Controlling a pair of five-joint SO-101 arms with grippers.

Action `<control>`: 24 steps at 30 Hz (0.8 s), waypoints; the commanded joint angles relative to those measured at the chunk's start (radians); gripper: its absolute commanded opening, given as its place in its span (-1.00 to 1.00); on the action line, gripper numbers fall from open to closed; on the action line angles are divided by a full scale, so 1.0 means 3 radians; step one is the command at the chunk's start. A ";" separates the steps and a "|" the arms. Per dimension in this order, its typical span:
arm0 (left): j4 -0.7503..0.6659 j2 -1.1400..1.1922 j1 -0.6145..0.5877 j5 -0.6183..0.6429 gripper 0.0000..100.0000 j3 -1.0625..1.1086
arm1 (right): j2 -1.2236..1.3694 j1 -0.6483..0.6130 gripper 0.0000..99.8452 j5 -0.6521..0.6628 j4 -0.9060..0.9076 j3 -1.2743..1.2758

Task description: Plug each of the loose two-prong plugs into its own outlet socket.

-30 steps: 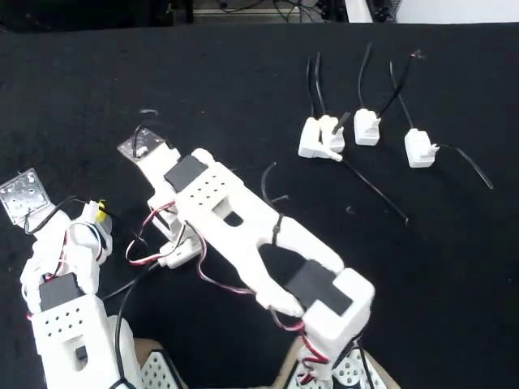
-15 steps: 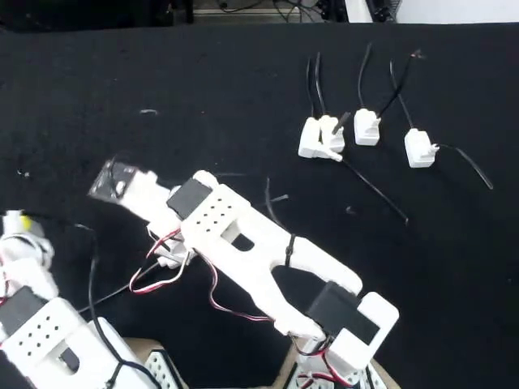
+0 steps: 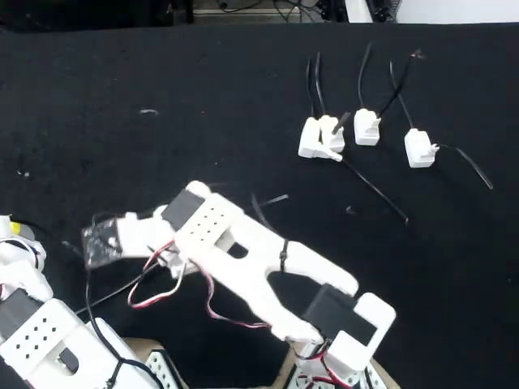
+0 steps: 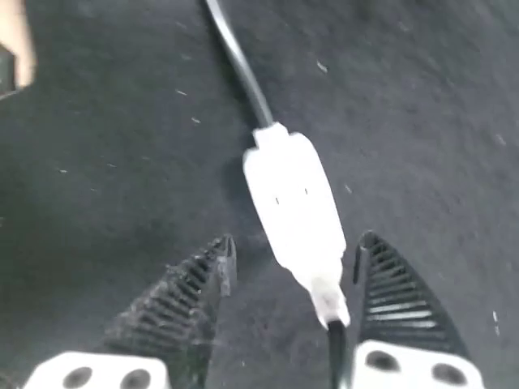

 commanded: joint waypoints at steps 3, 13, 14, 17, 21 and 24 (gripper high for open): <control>0.0015 -0.0020 -0.0125 0.0041 -0.54 -0.0274 | 0.0391 -0.0113 -0.54 0.0097 0.0005 -0.0325; 0.0015 -0.0026 -0.0202 0.0041 -0.54 -0.0284 | 0.1133 -0.0041 -0.54 0.0102 0.0026 -0.0928; 0.0015 -0.0026 -0.0202 0.0041 -0.54 -0.0284 | 0.1179 -0.0036 -0.54 0.0102 0.0026 -0.0959; 0.0015 -0.0026 -0.0197 0.0041 -0.54 -0.0284 | 0.1297 -0.0036 -0.55 0.0210 0.0026 -0.1000; 0.0015 -0.0026 -0.0197 0.0041 -0.54 -0.0284 | 0.1419 0.0097 -0.60 0.0455 0.0026 -0.0995; 0.0015 -0.0026 -0.0197 0.0041 -0.54 -0.0284 | 0.1450 0.0230 -0.96 0.0368 0.0026 -0.1005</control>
